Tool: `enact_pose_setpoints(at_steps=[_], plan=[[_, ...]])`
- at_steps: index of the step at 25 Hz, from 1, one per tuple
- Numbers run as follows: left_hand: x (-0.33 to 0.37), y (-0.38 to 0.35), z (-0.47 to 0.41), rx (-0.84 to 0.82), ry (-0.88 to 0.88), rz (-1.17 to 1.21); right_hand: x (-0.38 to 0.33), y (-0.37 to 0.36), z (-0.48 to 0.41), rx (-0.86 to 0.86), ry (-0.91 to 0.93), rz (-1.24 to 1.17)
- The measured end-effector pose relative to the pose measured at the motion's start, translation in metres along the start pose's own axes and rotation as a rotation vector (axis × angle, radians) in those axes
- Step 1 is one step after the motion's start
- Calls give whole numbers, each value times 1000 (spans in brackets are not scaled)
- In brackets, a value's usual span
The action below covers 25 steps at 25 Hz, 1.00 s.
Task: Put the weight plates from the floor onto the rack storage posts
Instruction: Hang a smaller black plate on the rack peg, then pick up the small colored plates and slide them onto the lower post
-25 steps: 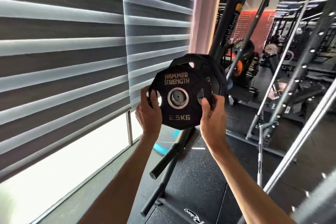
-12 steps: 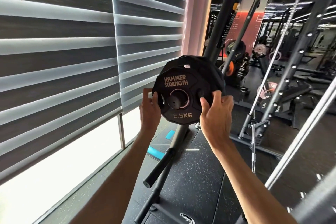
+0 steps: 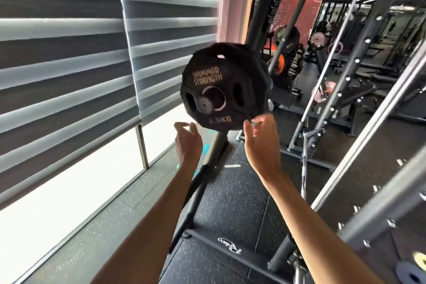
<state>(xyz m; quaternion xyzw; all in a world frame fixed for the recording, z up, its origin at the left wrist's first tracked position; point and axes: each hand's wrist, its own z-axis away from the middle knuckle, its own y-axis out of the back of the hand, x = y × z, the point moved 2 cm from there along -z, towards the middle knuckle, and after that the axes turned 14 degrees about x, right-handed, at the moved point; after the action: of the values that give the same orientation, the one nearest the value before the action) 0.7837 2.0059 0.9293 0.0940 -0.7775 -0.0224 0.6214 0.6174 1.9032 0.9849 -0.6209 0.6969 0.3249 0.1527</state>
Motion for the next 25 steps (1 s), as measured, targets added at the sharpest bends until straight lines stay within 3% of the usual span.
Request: enact_pose_setpoints(at_steps=[4, 7, 12, 16, 20, 25], plan=[[-68, -39, 81, -370, 84, -274, 70, 17, 55, -347, -120, 221], [-95, -66, 155, -614, -2, -425, 128, 63, 104, -591, -264, 321], [-103, -89, 315, -1013, -233, -703, 243, 190, 191, -762, -525, 538], [-105, -121, 450, -1299, -323, -805, 320, 330, 241, -785, -716, 634], [-99, -163, 580, -1433, -389, -867, 381, 461, 257, -691, -831, 697], [-73, -212, 708, -1559, -486, -822, 440, 565, 259, -594, -977, 684]])
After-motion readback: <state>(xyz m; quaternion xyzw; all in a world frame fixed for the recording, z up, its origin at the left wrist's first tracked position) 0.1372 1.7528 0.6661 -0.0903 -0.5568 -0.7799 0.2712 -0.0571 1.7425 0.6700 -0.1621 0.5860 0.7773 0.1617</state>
